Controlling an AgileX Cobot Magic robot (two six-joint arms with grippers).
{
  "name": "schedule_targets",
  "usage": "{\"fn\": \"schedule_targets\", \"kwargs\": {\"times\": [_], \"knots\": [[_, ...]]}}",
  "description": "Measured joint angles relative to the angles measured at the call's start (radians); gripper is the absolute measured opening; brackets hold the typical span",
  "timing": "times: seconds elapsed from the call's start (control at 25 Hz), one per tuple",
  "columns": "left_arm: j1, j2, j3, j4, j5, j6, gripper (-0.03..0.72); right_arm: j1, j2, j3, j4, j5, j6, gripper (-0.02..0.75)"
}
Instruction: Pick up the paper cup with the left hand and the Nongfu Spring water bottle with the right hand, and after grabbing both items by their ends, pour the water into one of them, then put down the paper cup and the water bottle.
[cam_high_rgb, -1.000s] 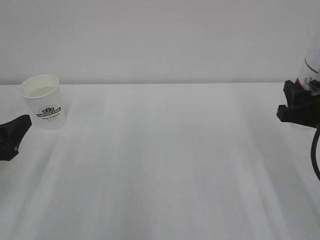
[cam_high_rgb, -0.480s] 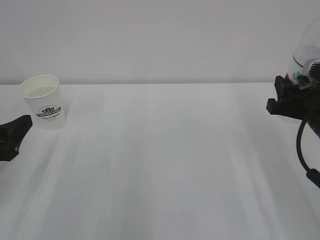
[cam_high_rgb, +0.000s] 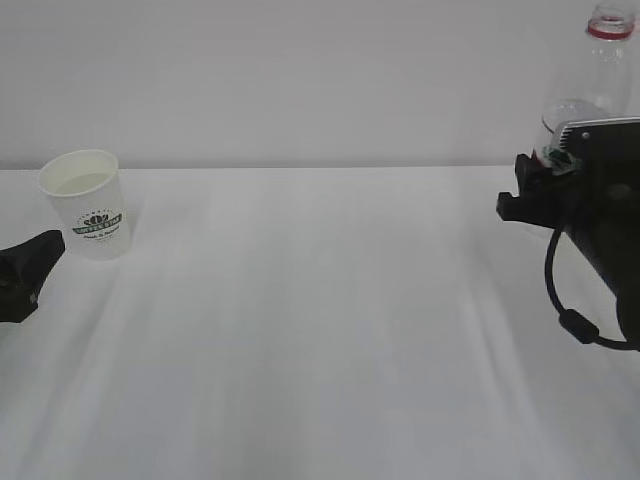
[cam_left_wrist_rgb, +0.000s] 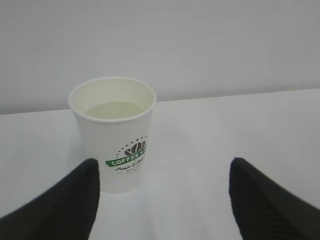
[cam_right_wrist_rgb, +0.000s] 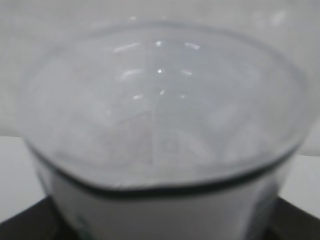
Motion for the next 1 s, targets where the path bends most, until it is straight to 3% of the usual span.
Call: {"fn": "schedule_targets", "kwargs": {"times": [1.0], "knots": [[0.000, 0.000, 0.000, 0.002, 0.000, 0.000, 0.587, 0.000, 0.298, -0.290, -0.017, 0.023, 0.000, 0.473]]}}
